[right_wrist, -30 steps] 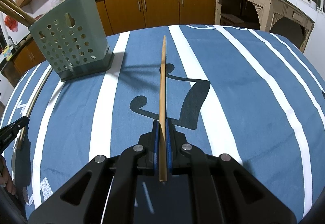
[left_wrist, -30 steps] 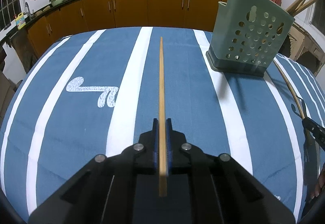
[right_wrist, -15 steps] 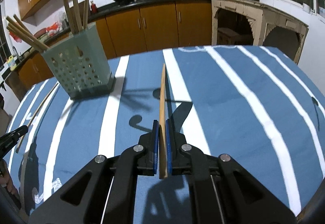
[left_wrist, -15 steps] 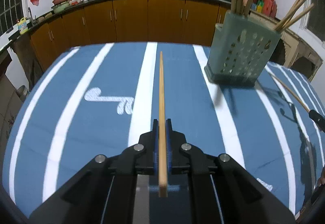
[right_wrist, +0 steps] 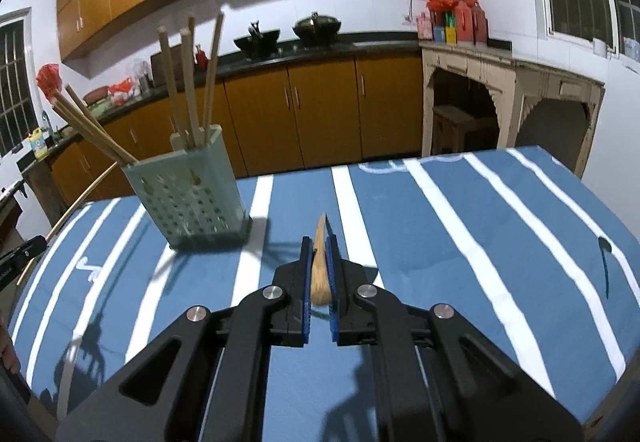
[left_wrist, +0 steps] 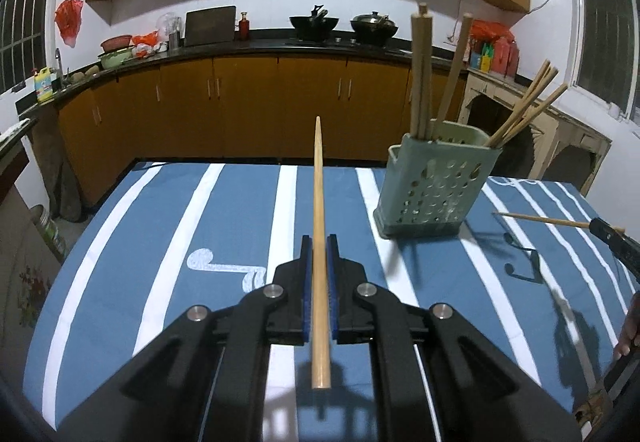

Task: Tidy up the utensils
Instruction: 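Lift both chopsticks upright and carry them over the green holder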

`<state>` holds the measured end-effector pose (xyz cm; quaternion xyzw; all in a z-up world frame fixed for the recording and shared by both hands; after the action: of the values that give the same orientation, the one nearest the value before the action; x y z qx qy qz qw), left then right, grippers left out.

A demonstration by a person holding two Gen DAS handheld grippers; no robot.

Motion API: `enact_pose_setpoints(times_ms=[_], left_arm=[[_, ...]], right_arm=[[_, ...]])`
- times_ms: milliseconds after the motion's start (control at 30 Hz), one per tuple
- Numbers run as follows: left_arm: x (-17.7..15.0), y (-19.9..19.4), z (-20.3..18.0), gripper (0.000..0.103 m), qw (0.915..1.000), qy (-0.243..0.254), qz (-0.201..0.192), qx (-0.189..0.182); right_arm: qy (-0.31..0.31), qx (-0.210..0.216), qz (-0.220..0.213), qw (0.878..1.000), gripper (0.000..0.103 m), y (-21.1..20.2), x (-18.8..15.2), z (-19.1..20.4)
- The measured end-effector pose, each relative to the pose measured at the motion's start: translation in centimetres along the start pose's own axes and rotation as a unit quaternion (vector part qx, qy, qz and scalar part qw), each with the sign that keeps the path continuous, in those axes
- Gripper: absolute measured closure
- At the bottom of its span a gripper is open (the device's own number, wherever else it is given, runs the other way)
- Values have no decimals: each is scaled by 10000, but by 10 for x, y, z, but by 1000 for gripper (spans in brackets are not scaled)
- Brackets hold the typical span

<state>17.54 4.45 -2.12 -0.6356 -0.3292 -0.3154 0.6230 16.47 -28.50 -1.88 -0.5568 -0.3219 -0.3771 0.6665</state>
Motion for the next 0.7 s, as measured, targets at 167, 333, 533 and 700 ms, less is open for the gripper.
enact_pose_setpoints(times_ms=[167,333,533,700], left_arm=[[-8,7,-2,95,9998,72,197,-24],[-13,13,-1,95,9996,-16,294,-42],[-4,9,4,95,9999,-13,143,27],[2,7,9,95,9999,-97,57,52]], right_arm=[[-64,22,-68,10000,96,-3,2,2],[-40,53,-95,9999,96,-3,4,2],[-56,76,-170,9998,96,-5,8,3],[-82,88,-178,9998,96,-3,9,5]])
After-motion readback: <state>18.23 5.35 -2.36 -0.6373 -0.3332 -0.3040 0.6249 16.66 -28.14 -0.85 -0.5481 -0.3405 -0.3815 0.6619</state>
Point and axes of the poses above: each gripper's, at about its wrist camera, not at the fingertips, and y roughly the way its jaws point, z to its left, x to its top, the point moved 7 cm from there along y, roughly the way its jaws point, and after that the axes turned 3 degrees about x, right-handed, at the moved point
